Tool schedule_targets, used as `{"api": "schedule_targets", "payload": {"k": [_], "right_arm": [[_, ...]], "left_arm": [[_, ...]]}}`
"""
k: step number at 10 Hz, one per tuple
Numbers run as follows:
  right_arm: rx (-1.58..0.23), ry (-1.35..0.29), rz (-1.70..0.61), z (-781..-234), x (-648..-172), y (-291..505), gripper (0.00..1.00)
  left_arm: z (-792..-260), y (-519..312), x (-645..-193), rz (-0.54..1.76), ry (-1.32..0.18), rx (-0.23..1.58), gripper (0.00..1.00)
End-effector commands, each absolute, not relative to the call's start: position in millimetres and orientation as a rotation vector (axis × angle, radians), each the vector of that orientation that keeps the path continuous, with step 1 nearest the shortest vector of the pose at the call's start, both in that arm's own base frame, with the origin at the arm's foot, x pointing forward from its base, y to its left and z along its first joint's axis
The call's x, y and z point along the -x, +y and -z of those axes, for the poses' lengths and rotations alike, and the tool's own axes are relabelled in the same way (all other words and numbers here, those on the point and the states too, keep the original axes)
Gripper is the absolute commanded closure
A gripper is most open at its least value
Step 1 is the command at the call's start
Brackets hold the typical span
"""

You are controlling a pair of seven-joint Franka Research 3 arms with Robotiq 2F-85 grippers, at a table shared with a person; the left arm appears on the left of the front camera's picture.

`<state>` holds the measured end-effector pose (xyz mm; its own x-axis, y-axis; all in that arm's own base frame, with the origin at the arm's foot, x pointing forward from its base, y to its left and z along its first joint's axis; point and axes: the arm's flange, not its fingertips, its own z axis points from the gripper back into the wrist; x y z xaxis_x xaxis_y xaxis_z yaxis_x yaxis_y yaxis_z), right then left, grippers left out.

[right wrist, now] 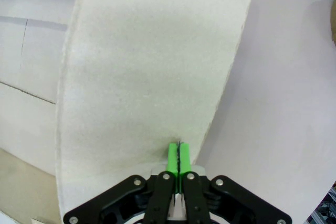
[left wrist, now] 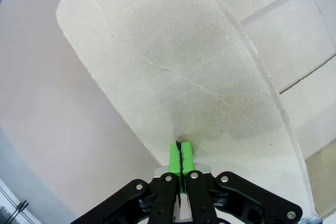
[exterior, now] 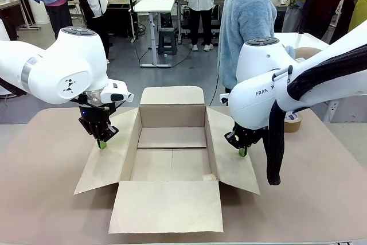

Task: Wrap the clocks to prevent damage.
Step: Once the human has placed the objects inside and stepped back, release both hands from the side flaps of the Package Box.

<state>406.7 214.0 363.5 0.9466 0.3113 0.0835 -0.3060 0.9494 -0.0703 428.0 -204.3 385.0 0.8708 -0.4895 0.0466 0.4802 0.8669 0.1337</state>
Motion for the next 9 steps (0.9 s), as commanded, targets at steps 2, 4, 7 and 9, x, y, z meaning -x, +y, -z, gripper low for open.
{"api": "schedule_targets", "payload": {"k": [2,4,7,9], "right_arm": [[0.068,-0.092,-0.306,-362.0,-404.8,215.9,0.99],[0.068,-0.092,-0.306,-362.0,-404.8,215.9,0.99],[0.068,-0.092,-0.306,-362.0,-404.8,215.9,0.99],[0.068,-0.092,-0.306,-362.0,-404.8,215.9,0.99]], "left_arm": [[-386.9,-203.4,-427.3,0.513,-0.086,-0.128,1.0],[-386.9,-203.4,-427.3,0.513,-0.086,-0.128,1.0],[-386.9,-203.4,-427.3,0.513,-0.086,-0.128,1.0],[-386.9,-203.4,-427.3,0.513,-0.086,-0.128,1.0]]}}
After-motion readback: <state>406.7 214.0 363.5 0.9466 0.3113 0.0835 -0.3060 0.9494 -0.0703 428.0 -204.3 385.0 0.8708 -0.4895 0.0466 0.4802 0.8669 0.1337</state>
